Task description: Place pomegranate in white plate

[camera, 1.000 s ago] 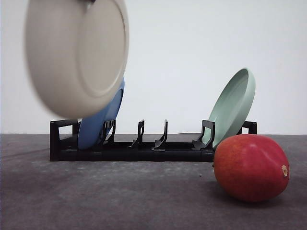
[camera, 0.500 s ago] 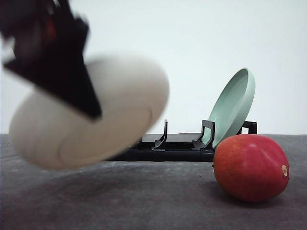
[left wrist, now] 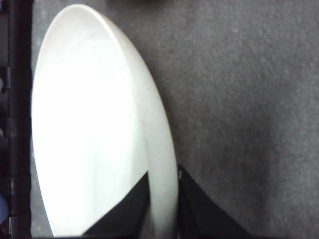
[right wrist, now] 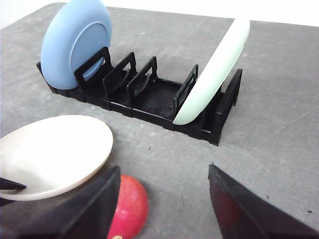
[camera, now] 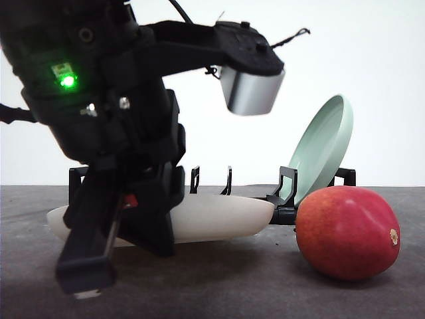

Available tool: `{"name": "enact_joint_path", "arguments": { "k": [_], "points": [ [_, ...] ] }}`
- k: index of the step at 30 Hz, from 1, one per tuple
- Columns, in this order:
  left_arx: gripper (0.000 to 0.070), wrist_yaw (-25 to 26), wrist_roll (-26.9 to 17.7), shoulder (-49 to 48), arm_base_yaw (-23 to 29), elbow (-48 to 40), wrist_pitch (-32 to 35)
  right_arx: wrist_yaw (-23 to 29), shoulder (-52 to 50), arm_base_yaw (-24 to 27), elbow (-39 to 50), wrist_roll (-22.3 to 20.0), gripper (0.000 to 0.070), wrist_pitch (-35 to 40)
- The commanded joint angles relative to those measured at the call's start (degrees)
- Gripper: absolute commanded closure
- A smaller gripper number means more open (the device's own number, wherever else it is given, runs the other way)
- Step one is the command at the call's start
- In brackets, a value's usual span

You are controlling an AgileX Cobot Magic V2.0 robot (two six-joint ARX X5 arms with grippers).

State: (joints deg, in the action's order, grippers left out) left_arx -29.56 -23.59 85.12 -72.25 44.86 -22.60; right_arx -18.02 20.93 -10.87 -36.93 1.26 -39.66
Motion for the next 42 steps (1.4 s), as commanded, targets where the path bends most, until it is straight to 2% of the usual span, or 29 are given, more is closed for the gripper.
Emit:
{"name": "enact_joint_path", "arguments": {
  "k": [1,3,5,8,10,13,16,22,25,29,34,42],
  "points": [
    [0.0606,1.07,0.49,1.06,-0.88,0.56,-0.26,0.0,0.11,-0.24,-1.03,-0.2,0.0347,0.65],
    [0.0508,1.07,1.12,0.88,-0.96,0.61,-0.25,0.0,0.11,-0.24,-1.03,-0.2,0.0347,0.66],
    [0.0446,1.1,2.16,0.83,-0.99,0.76,-0.24,0.0,0.11,-0.24,-1.03,-0.2,0.0347,0.66],
    [0.0416,1.89,4.95,0.81,-1.14,1.5,-0.55,0.0,0.11,-0.24,-1.03,-0.2,0.0347,0.66],
    [0.0403,4.32,7.31,0.46,-1.11,2.57,-1.13,0.0,0.11,-0.24,-1.03,-0.2,0.0347,0.68],
    [0.0327,9.32,11.24,-0.39,-0.72,4.5,-1.65,0.0,0.11,-0.24,-1.03,-0.2,0.0347,0.68],
    [0.0304,13.65,15.07,-1.75,0.14,5.9,-1.65,0.01,0.11,-0.24,-1.03,-0.2,0.0347,0.66],
    [0.0303,22.64,22.54,-7.06,3.63,6.23,-2.78,0.0,0.13,-0.24,-1.03,-0.2,0.0347,0.65],
    [0.0296,28.02,26.81,-10.77,7.42,6.23,-3.4,0.01,0.13,-0.24,-1.03,-0.2,0.0347,0.63],
    [0.0295,29.97,29.79,-15.51,13.41,6.23,-3.58,0.0,0.13,-0.24,-1.03,-0.2,0.0347,0.63],
    [0.0295,30.36,30.44,-20.64,23.0,6.2,-3.58,-0.02,0.13,-0.24,-1.03,-0.2,0.0347,0.58],
    [0.0295,33.7,30.22,-25.17,38.03,4.69,-3.51,-0.02,0.13,-0.24,-1.03,-0.2,0.0347,0.57]
  ]
}}
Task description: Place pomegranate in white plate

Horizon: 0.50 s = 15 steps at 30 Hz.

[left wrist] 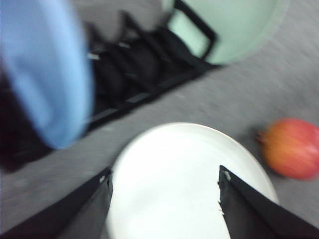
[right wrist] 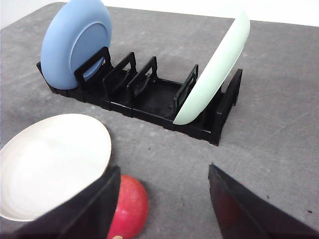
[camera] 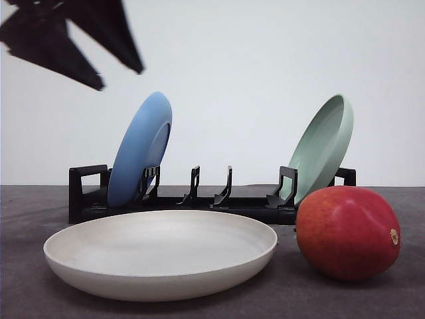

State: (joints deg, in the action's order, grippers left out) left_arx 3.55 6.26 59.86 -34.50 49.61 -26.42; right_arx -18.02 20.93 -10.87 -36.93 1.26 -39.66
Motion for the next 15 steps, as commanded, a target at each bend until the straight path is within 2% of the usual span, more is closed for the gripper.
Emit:
{"name": "enact_joint_path", "arguments": {
  "k": [1,7,15],
  "points": [
    [0.0295,0.62,0.38,-0.57,1.87,-0.75,0.47,-0.02,0.13,-0.24,-1.03,-0.2,0.0347,0.57],
    [0.0296,0.75,1.02,-6.29,8.44,-7.94,2.7,-0.01,0.13,-0.24,-1.03,-0.2,0.0347,0.57],
    [0.03,0.75,3.08,-16.66,13.06,-18.02,6.82,-0.02,0.13,-0.24,-1.03,-0.17,0.0347,0.59]
  ]
}}
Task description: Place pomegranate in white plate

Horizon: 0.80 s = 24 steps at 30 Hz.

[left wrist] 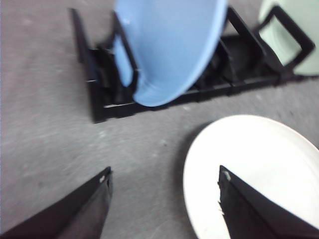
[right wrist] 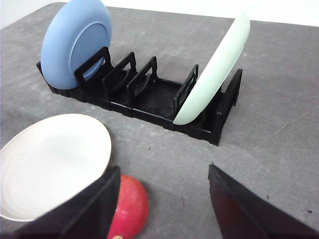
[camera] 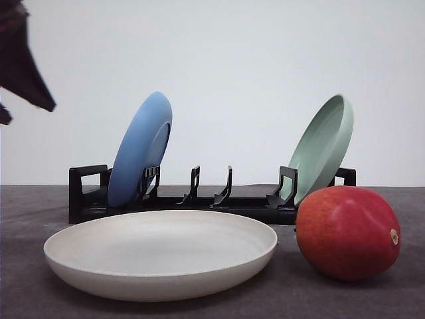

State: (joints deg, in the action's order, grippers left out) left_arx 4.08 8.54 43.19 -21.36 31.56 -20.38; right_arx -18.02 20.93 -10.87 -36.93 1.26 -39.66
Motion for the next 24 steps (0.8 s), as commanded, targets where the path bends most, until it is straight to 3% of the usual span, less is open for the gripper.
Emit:
{"name": "enact_joint_path", "arguments": {
  "k": [1,5,12,16,24],
  "points": [
    [0.03,0.21,0.78,-0.96,0.32,-0.51,0.67,-0.02,0.13,-0.24,-1.03,-0.16,0.0347,0.58],
    [0.03,0.19,0.48,-3.04,1.25,-0.99,0.84,-0.12,0.31,-0.26,-1.03,2.5,0.0346,0.47],
    [0.0304,0.17,0.54,-3.16,1.63,-0.99,1.11,-4.95,7.03,-0.96,-2.08,13.06,0.034,-3.91],
    [0.0306,0.17,0.54,-3.16,1.63,-0.99,1.12,-3.82,14.38,-4.03,-3.82,13.42,0.0339,-6.55],
    [0.0306,0.15,0.55,-3.16,1.63,-0.99,1.11,4.46,27.6,-13.2,-6.91,13.24,0.0271,-6.67]
  ]
}}
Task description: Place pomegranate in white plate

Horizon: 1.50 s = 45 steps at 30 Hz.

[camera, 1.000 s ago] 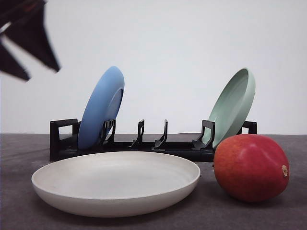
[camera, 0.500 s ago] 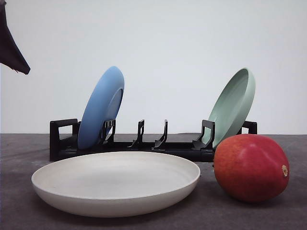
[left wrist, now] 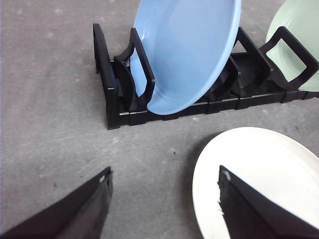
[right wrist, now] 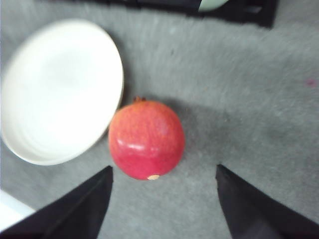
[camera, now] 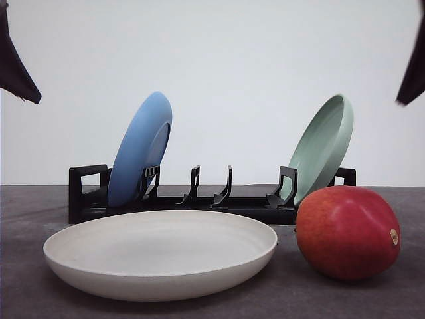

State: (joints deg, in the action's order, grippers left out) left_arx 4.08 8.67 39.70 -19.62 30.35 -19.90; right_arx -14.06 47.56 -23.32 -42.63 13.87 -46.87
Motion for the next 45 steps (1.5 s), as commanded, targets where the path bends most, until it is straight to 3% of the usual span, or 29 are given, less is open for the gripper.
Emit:
{"name": "enact_joint_path", "arguments": {
  "k": [1,4,8,20,29,34,36,45],
  "points": [
    [0.0306,0.15,0.44,0.33,-0.11,0.22,0.63,1.21,2.54,-1.9,-1.59,0.69,0.027,0.61],
    [0.0306,0.17,0.46,0.33,-0.11,0.22,0.63,2.98,7.06,-4.95,-2.61,0.73,0.0252,1.02],
    [0.0306,0.17,1.31,0.33,-0.11,0.22,0.65,5.63,12.39,-8.6,-3.46,0.78,0.0134,3.6],
    [0.0306,0.17,1.53,0.33,-0.11,0.22,0.11,7.1,25.29,-12.19,-3.6,0.74,0.0073,12.56],
    [0.0306,0.15,1.51,0.33,-0.11,0.22,0.13,6.99,32.5,-12.19,-3.6,1.1,0.0082,13.05],
    [0.0307,0.15,1.51,0.33,-0.11,0.22,0.14,7.0,32.47,-12.18,-3.89,1.85,0.0205,11.13],
    [0.0307,0.15,1.51,0.33,-0.11,0.22,0.15,7.01,32.47,-12.09,-4.9,1.67,0.0214,9.11],
    [0.0307,0.15,1.51,0.33,-0.11,0.22,0.15,6.41,34.61,-13.84,-16.89,-4.22,0.0213,-1.82]
  ]
}}
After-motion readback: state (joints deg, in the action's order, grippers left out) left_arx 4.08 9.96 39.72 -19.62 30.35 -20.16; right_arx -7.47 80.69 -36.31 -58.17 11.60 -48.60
